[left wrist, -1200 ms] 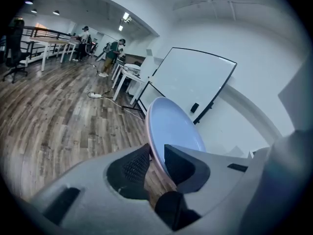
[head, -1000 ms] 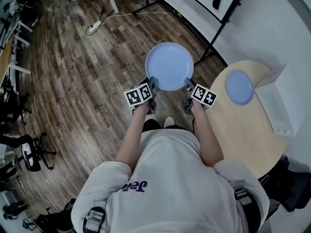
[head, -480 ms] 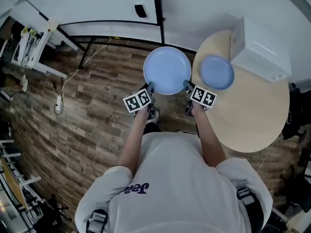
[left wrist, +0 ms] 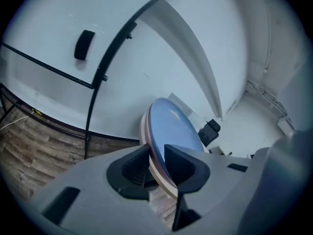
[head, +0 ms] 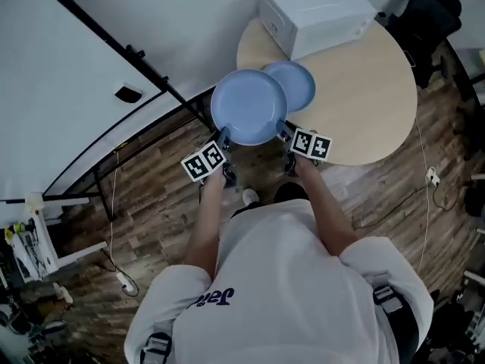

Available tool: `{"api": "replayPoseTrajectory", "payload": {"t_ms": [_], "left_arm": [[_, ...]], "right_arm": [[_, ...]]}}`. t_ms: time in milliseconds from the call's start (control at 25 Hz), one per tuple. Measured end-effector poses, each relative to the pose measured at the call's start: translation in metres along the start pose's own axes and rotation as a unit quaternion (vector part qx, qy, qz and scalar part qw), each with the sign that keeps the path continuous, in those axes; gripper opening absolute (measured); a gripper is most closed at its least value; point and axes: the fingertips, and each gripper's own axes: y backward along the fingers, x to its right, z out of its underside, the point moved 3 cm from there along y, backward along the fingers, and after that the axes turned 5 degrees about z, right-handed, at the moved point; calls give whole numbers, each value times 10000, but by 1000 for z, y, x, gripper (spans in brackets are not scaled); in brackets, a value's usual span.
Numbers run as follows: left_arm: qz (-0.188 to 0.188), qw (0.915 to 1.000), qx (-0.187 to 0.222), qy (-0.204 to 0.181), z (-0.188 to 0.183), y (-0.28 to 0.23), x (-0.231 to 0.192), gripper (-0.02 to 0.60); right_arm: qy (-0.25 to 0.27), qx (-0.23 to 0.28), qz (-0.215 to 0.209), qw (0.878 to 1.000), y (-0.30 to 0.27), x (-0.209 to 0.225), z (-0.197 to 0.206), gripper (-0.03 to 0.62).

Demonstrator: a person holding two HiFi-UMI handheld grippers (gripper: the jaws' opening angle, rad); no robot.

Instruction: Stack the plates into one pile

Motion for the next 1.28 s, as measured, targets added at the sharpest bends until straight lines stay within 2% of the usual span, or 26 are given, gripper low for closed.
{"api": "replayPoseTrajectory", "payload": {"t_ms": [200,400,640,840,1000,1280], "left_arm": [[540,9968,-568,-149,19,-49,37,102],[729,9932,-832,-370,27,-88,69,101],[575,9927,-898,-568,34,-112,86,103],[354,9933,-981,-491,42,-123,79,103],[220,9916,-1159,-521,49,-133,72,104],[282,9874,-1396,-686,38,-184,68,106]], "right_arm": [[-348,438,594,9967,35,47,-16,94],[-667,704,759,9924,51,85,-33,94],[-750,756,631,9923,46,111,-54,92],[-765,637,574,9934,32,123,-57,89],[-862,483,661,9929,22,134,-51,89],[-882,398,958,9907,-8,156,-72,89]]}}
